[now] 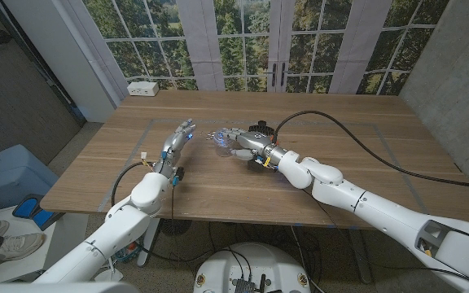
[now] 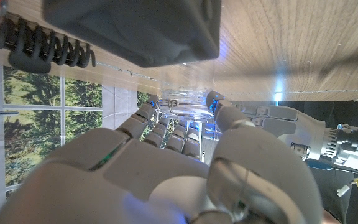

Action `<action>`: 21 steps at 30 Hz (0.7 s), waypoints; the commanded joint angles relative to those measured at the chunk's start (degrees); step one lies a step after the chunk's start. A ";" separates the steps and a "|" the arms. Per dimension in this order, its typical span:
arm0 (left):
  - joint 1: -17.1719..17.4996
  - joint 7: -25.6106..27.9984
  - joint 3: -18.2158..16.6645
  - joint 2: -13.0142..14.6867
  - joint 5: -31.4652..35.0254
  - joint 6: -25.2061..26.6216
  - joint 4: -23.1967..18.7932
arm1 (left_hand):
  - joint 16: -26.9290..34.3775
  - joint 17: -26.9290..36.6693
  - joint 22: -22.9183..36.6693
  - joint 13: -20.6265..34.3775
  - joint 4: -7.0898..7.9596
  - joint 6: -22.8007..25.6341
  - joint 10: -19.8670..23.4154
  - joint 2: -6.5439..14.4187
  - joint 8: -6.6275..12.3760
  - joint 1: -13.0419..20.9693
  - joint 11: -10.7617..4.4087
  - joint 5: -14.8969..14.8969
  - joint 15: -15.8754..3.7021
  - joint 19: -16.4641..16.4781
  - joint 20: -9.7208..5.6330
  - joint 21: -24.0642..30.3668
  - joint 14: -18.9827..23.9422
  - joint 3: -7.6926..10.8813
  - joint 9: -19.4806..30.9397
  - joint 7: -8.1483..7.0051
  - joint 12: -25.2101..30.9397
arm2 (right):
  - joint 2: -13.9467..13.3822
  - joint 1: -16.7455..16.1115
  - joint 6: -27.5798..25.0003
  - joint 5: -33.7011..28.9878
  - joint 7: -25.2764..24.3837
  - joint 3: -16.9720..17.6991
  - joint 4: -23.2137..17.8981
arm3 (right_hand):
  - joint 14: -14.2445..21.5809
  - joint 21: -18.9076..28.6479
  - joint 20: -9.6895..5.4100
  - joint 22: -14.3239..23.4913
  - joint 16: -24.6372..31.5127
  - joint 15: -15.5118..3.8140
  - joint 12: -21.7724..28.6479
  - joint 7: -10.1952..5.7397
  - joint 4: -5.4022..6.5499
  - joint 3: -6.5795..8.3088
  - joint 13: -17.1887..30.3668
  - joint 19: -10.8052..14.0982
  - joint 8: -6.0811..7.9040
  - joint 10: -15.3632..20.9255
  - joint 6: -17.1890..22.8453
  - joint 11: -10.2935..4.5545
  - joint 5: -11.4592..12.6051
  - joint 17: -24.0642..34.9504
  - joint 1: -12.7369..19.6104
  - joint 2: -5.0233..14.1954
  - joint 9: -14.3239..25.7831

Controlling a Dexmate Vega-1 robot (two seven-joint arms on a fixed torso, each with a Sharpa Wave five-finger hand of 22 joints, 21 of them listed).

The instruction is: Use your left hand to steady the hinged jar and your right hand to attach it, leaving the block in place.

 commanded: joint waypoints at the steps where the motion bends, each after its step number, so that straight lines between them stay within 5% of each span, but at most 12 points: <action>1: 2.13 14.17 2.84 1.21 13.28 17.06 -7.82 | 0.35 0.22 0.17 0.14 -0.01 3.11 1.86 -1.43 0.48 -0.51 0.04 -0.06 -1.59 -0.90 0.73 -0.62 1.26 -0.79 0.19 0.77 0.53 | 0.18 0.69 -0.29 0.42 1.34 -1.01 1.06 | 0.26 -0.12 -2.00 0.12 0.42 -5.64 0.34 0.38 0.18 -0.33 0.13 -0.31 0.34 0.21 0.19 0.47 0.31 0.04 -0.16 -0.28 0.14; 10: 1.04 14.87 5.32 2.96 19.62 22.81 -10.05 | -0.21 0.32 0.24 0.18 0.18 5.81 2.65 -3.14 -0.16 -1.99 -1.78 -0.09 -1.99 -2.78 0.92 -0.90 0.92 -2.13 0.21 -1.79 -0.04 | 0.76 1.52 0.25 0.65 1.49 -1.63 2.34 | 0.19 -0.14 -1.94 0.12 0.43 -5.64 0.37 0.40 0.26 -0.76 0.14 -0.28 0.41 0.28 0.37 0.45 0.36 -0.11 -0.21 -0.26 0.14; 21: -1.81 12.28 8.20 4.74 25.57 22.76 -9.20 | -0.58 0.29 0.32 0.19 0.56 4.67 1.12 -2.09 -1.64 -2.46 -3.29 0.20 -2.44 -4.36 1.11 -0.96 -0.28 -1.96 0.24 -3.58 -1.04 | 1.16 2.04 0.03 0.86 1.25 -2.00 3.55 | 0.20 -0.17 -1.97 0.12 0.47 -5.64 0.37 0.40 0.31 -1.19 0.14 -0.24 0.41 0.25 0.37 0.45 0.46 -0.28 -0.18 -0.16 0.14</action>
